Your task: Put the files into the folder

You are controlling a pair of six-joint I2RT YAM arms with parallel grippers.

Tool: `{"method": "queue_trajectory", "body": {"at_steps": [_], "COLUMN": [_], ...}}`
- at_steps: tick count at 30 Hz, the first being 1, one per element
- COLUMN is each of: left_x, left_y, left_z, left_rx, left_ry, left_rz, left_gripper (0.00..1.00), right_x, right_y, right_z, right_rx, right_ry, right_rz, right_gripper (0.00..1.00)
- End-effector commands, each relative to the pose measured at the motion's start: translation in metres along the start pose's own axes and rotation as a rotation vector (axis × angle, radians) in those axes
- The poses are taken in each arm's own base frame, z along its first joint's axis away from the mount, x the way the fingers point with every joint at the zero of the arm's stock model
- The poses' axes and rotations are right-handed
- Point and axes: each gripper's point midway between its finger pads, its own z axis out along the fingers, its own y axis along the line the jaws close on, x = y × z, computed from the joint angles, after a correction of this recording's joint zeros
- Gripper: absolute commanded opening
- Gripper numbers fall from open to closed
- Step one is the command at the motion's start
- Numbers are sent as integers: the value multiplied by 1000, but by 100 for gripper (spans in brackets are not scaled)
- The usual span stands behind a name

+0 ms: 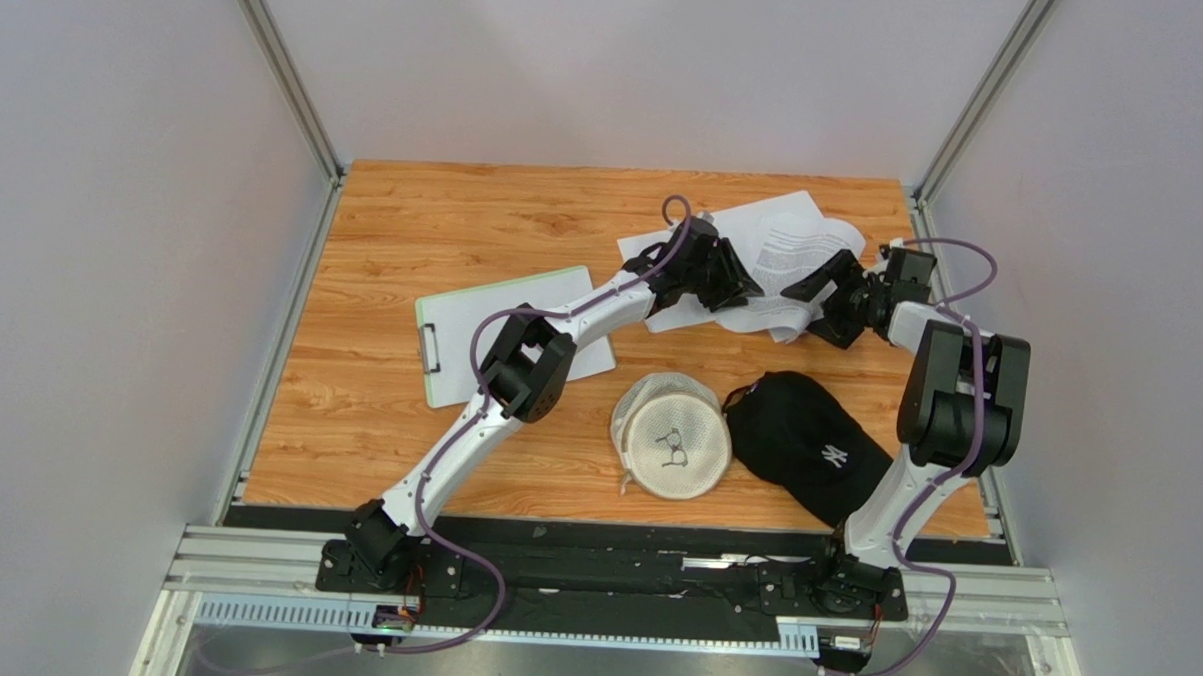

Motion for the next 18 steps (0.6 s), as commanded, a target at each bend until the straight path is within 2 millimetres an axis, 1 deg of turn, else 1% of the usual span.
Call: {"method": "queue_trajectory", "body": {"at_steps": [1, 5, 9, 10, 16, 18], "left_x": [-1, -2, -1, 0, -1, 0], "left_y": [0, -2, -3, -4, -4, -4], "left_z": [-6, -7, -8, -8, -9, -8], "left_rx": [-21, -16, -12, -11, -5, -4], "left_ry": [16, 18, 23, 25, 30, 32], "left_rz": [0, 4, 9, 10, 9, 8], "left_gripper": [49, 48, 48, 48, 48, 48], "right_x": [-30, -33, -32, -36, -46, -46], "right_y": [44, 36, 36, 37, 31, 31], "right_z": [-22, -21, -20, -22, -24, -24], "right_rx": [-199, -201, -236, -252, -245, -256], "right_ry": [-120, -128, -131, -151, -183, -180], "right_rz": [-1, 21, 46, 33, -35, -109], "right_gripper": [87, 88, 88, 88, 87, 85]}}
